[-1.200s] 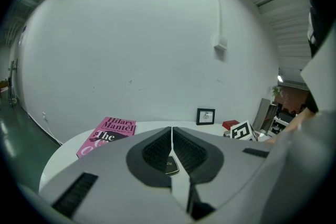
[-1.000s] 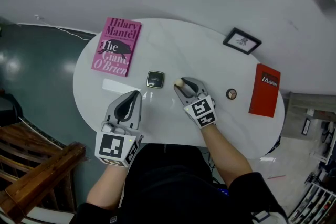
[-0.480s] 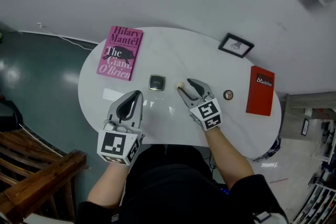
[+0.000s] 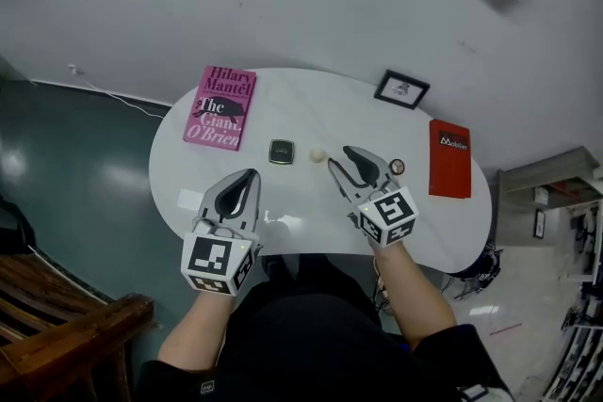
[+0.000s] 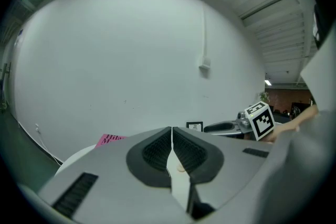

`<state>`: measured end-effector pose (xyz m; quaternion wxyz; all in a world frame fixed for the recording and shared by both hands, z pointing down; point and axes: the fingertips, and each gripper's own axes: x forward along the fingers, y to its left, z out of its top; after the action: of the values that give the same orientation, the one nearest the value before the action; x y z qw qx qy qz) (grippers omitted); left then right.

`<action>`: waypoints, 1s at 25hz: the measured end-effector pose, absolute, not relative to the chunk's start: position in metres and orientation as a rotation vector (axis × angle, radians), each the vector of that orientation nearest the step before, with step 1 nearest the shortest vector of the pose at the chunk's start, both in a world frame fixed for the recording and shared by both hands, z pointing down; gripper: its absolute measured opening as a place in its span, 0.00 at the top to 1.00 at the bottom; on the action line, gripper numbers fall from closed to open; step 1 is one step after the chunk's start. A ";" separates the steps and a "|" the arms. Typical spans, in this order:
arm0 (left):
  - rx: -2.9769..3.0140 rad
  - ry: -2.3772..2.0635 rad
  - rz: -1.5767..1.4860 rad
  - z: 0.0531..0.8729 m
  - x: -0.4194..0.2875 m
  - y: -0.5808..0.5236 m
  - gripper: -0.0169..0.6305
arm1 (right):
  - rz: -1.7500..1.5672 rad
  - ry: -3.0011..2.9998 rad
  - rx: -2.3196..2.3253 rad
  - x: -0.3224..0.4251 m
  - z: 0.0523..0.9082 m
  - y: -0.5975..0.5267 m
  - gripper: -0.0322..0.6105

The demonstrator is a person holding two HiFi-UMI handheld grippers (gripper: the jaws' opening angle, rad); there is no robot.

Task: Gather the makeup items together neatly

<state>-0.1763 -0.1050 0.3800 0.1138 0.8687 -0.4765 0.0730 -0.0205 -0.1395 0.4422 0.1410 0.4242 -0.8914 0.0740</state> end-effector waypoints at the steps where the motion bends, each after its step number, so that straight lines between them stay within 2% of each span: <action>1: 2.556 -1.391 0.210 0.377 -0.177 -0.101 0.95 | 0.200 -2.582 1.236 -0.020 0.433 -0.133 0.70; 9: 2.604 -1.347 0.197 0.368 -0.166 -0.079 0.95 | 0.105 -2.578 1.344 0.006 0.384 -0.090 0.80; 16: 2.634 -1.320 0.210 0.360 -0.125 -0.074 0.95 | 0.121 -2.584 1.510 0.075 0.360 -0.071 0.85; 25: 2.626 -1.345 0.234 0.355 -0.045 -0.082 0.95 | 0.165 -2.590 1.547 0.173 0.367 -0.063 0.86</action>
<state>-0.0446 -0.0818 0.3550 0.0907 0.8836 -0.4526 0.0786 0.1728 -0.0633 0.3672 0.0603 0.5111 -0.8557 0.0547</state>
